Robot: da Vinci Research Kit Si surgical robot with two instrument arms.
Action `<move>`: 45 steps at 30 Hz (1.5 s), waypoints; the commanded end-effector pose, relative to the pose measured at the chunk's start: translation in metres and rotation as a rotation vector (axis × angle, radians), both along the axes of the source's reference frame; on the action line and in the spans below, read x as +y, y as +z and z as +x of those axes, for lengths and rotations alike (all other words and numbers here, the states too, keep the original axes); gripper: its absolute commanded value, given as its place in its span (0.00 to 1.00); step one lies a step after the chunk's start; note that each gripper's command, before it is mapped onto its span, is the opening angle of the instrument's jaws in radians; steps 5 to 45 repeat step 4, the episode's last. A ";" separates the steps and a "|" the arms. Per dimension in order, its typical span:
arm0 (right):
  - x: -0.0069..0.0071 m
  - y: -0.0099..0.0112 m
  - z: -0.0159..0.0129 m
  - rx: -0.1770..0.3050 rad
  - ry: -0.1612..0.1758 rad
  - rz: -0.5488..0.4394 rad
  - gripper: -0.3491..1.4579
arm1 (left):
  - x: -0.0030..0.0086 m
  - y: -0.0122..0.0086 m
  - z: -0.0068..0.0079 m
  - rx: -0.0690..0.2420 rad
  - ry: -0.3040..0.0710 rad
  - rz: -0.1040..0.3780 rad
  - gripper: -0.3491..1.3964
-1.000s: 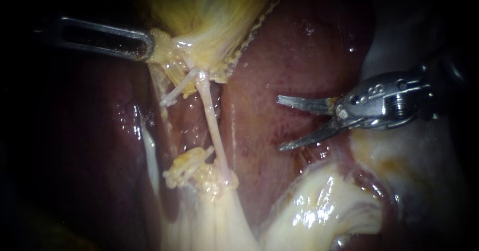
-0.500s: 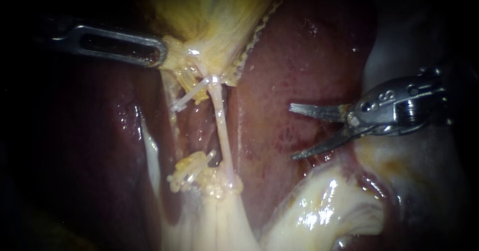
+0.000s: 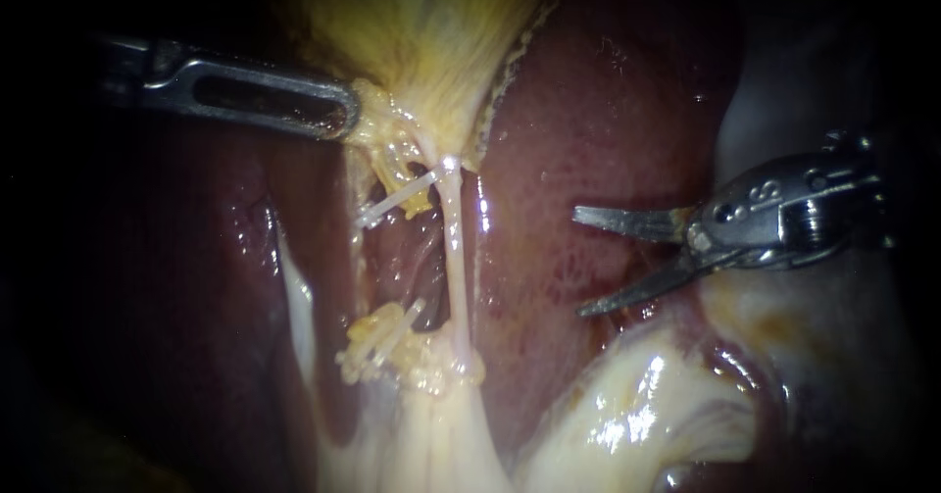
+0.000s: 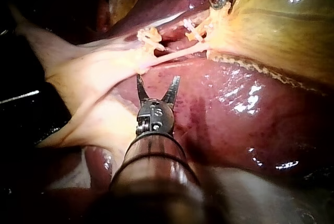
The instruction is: Go back from the cut left tube
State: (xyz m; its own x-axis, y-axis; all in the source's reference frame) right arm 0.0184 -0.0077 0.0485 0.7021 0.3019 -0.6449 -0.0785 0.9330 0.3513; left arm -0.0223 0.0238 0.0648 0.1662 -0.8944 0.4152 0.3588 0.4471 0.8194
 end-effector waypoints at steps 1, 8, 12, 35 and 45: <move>0.0000 0.0000 0.0001 0.003 0.003 -0.001 0.98 | 0.0000 0.0000 0.0001 0.000 0.000 0.000 0.00; 0.0001 0.0000 0.0006 0.019 0.003 0.008 0.98 | -0.0001 -0.0001 0.0002 -0.001 0.001 0.000 0.00; 0.0001 0.0000 0.0006 0.019 0.003 0.008 0.98 | -0.0001 -0.0001 0.0002 -0.001 0.001 0.000 0.00; 0.0001 0.0000 0.0006 0.019 0.003 0.008 0.98 | -0.0001 -0.0001 0.0002 -0.001 0.001 0.000 0.00; 0.0001 0.0000 0.0006 0.019 0.003 0.008 0.98 | -0.0001 -0.0001 0.0002 -0.001 0.001 0.000 0.00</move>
